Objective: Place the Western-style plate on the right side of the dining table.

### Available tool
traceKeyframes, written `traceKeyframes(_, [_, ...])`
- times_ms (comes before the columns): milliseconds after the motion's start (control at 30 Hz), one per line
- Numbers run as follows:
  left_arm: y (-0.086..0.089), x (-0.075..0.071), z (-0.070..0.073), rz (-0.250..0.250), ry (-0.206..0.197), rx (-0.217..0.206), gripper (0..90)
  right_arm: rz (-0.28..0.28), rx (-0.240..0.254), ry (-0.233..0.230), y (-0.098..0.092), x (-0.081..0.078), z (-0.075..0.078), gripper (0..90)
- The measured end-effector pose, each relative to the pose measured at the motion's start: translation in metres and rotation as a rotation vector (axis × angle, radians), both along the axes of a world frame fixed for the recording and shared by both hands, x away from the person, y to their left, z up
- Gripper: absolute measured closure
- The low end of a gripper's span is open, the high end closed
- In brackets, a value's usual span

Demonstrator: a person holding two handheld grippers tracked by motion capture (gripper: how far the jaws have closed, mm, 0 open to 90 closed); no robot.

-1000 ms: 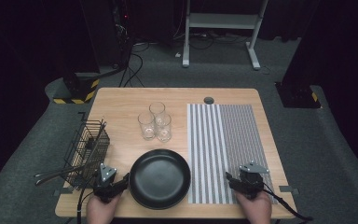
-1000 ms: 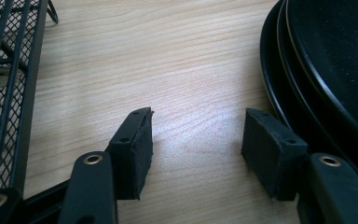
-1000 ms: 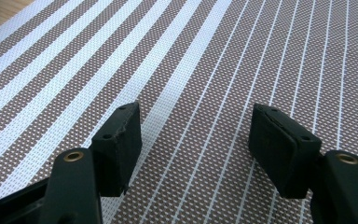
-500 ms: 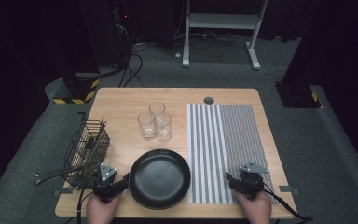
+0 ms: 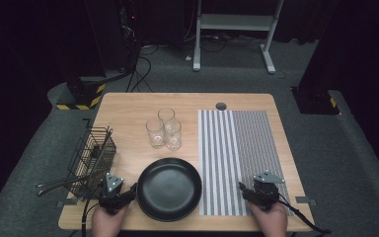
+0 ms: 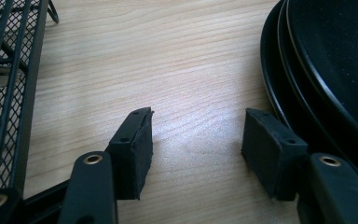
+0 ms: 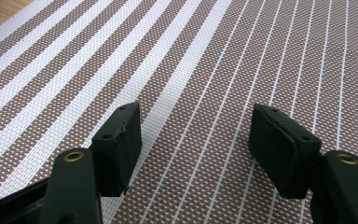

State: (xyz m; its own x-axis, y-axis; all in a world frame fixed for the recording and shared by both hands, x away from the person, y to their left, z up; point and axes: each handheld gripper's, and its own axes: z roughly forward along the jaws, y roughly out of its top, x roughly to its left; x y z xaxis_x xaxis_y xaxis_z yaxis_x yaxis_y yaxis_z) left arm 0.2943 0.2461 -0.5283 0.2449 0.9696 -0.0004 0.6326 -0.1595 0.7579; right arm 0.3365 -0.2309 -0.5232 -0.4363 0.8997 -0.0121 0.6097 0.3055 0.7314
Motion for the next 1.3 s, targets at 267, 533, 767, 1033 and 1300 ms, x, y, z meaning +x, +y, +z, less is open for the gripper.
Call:
traceKeyframes(267, [0.0, 0.0, 0.0, 0.001, 0.0, -0.002, 43.1, -0.039, 0.062, -0.2, -0.005, -0.01, 0.029, 34.9])
traceKeyframes(533, [0.0, 0.0, 0.0, 0.001, 0.0, -0.002, 43.1, -0.065, 0.117, -0.342, -0.012, -0.011, 0.062, 30.4])
traceKeyframes(767, [0.0, 0.0, 0.0, 0.001, 0.0, -0.002, 43.1, 0.13, 0.272, -0.34, -0.011, -0.012, 0.076, 31.9])
traceKeyframes(1033, [0.0, 0.0, 0.0, 0.001, 0.001, -0.002, 43.1, 0.162, 0.168, -0.397, 0.01, -0.019, 0.079, 29.6])
traceKeyframes(1300, [-0.002, -0.001, 0.0, -0.006, -0.006, -0.003, 45.2, -0.19, 0.049, -0.503, 0.008, -0.021, 0.083, 24.8])
